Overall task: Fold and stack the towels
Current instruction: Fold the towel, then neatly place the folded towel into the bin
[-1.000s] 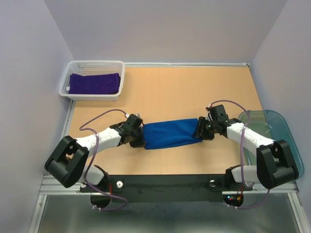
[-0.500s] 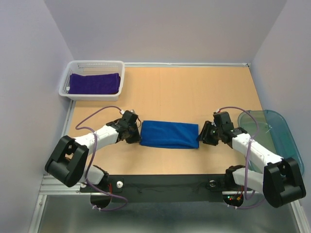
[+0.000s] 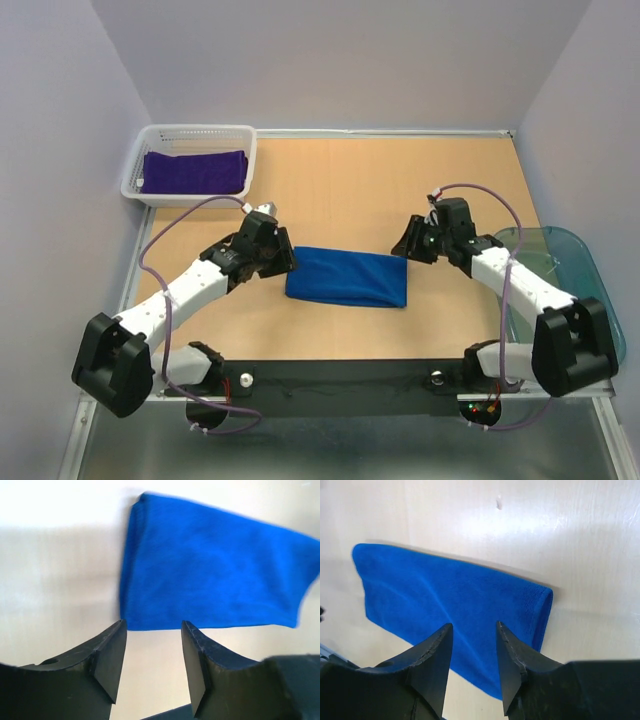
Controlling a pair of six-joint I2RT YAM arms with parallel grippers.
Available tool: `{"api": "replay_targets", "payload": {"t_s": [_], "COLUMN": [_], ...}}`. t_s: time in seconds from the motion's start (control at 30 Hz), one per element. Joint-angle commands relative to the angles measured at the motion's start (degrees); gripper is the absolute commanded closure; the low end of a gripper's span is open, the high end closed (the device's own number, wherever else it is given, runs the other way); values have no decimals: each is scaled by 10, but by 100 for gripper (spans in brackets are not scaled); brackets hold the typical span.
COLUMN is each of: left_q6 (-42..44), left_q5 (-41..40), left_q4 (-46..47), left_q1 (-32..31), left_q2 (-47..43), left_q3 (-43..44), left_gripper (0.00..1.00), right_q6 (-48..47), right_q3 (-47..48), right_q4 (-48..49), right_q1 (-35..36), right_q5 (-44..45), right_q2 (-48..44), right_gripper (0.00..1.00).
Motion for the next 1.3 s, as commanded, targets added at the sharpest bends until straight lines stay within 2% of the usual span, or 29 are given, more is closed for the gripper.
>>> {"api": "replay_targets", "payload": {"t_s": [0.0,0.17,0.2,0.33,0.63,0.83,0.93,1.07,1.27], "left_q6": [0,7,6,3,6,4,3,2,-4], "left_q5": [36,74,73,49,29,52,55,52,44], "left_q4": [34,103,107,100,94,101,101,99,94], "left_q1": [-11,-15,-15,-13,15,14,11,10,11], "left_q2": [8,93,115,146,132,111,105,97,94], "left_q3": [29,15,10,-28,-89,-80,-75,-78,-81], "left_gripper": [48,68,75,89,93,90,90,89,90], "right_q6": [-4,-3,-3,-19,-30,-77,-78,-47,-5], "right_q3": [6,-4,-6,-12,8,36,39,21,-39], "right_q4": [63,99,102,102,94,50,9,-12,-12], "right_q1": [5,5,4,-6,-45,-40,-10,79,163], "right_q5": [-15,8,21,85,132,16,-25,-47,-38], "right_q2": [42,112,120,160,198,124,77,20,22], "right_gripper": [55,57,58,59,59,55,56,61,64]}}
